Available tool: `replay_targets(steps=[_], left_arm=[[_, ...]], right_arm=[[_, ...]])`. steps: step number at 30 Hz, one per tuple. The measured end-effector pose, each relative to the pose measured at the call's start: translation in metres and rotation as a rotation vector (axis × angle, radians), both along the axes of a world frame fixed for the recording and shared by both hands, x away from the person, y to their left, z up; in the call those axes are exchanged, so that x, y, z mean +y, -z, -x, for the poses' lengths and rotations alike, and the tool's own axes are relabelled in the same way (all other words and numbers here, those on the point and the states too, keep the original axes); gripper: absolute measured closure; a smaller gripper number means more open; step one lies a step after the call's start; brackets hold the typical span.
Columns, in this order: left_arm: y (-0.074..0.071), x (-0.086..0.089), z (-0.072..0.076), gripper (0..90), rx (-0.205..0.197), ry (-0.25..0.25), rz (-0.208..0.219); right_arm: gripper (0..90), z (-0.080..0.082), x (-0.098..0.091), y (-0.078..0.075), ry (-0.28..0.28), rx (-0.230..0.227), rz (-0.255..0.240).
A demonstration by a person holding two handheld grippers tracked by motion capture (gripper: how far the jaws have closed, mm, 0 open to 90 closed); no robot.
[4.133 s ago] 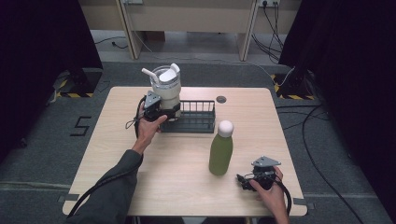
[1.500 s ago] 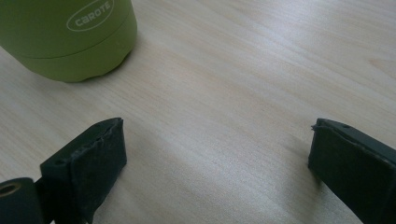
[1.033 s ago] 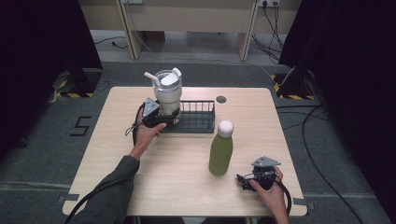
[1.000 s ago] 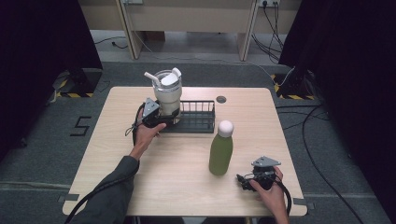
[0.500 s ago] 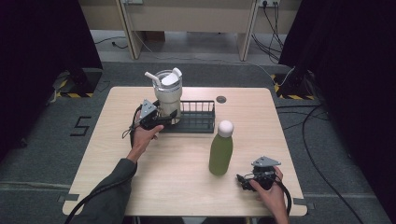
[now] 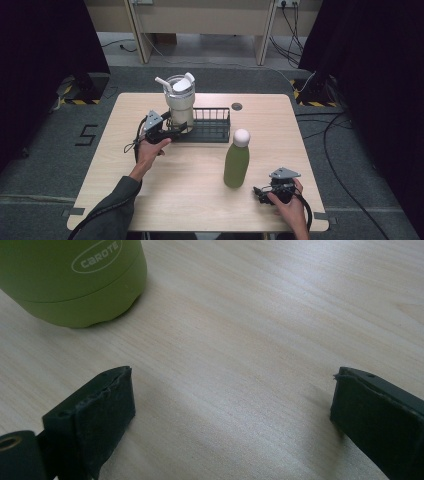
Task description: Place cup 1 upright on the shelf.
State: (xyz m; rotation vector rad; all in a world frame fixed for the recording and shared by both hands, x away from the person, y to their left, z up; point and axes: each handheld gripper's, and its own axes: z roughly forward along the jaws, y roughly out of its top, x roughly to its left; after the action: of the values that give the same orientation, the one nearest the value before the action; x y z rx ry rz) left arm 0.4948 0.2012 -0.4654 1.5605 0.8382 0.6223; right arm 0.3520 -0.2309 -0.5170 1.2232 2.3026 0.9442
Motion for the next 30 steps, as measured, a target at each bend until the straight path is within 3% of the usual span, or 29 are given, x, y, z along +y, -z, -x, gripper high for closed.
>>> replay_targets(steps=[30], left_arm=[[-0.011,0.017,0.035,14.4,0.029,0.014,-0.001]], right_arm=[[4.4,0.000,0.001,0.000,0.006,0.002,-0.005]])
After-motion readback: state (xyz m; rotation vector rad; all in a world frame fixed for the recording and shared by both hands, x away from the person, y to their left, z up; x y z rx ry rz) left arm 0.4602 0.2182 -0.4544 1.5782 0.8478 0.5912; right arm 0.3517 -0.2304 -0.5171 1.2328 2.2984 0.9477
